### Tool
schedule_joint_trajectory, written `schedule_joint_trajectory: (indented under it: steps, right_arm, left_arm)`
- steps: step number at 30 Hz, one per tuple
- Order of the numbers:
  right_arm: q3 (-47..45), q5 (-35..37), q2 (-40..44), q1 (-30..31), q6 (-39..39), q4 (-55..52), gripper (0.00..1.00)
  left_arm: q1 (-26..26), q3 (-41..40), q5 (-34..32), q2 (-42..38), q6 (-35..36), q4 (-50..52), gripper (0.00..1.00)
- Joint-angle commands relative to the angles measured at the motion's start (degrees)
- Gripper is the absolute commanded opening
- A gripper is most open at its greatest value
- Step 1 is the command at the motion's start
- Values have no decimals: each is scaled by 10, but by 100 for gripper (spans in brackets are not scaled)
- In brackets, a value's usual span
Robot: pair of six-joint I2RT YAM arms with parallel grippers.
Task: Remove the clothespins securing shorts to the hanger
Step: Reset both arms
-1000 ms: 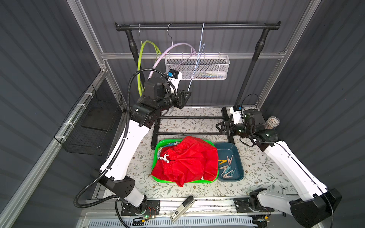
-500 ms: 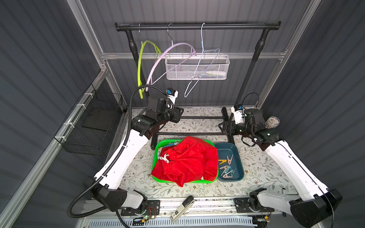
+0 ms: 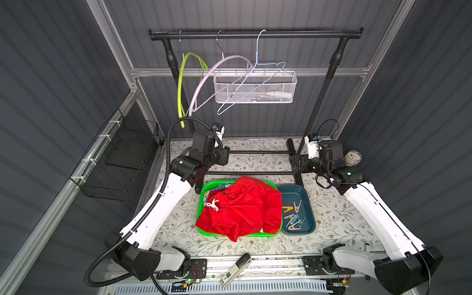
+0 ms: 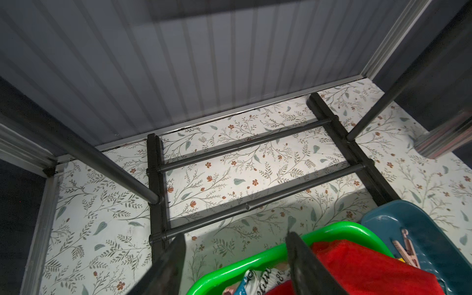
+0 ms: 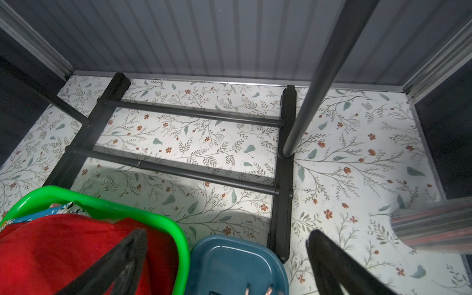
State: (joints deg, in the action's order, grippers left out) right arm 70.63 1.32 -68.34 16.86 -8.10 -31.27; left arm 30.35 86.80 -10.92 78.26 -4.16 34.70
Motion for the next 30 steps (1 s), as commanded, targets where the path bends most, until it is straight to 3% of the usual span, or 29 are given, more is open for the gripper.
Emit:
schedule_joint_trajectory:
  steps: [1,4,5,6,9,18,21,26,30]
  right_arm:
    - [-11,1,5,-33,1,20,99]
    - [-13,-25,-1,-70,-11,29,99]
    - [-15,-30,-1,-79,-14,35,99]
    - [-20,-37,0,-91,-16,41,99]
    - [-32,-47,5,-118,-19,58,99]
    - [-72,-90,18,-188,-19,109,99]
    - [-91,-93,20,-204,-17,133,99]
    - [-119,-120,23,-221,-4,174,99]
    - [-156,-108,29,-226,5,222,99]
  left_arm:
    - [-11,-15,-34,9,9,-4,69]
    - [-40,-21,-23,9,7,-10,78]
    - [-55,-22,-15,9,3,-12,84]
    - [-74,-27,-1,9,-2,-15,100]
    - [-128,-37,33,8,-21,-20,100]
    - [-223,-100,70,-8,-21,-82,100]
    - [-262,-132,141,-10,-2,-117,100]
    - [-349,-153,253,10,-41,-150,100]
    - [-390,-194,259,7,-45,-210,100]
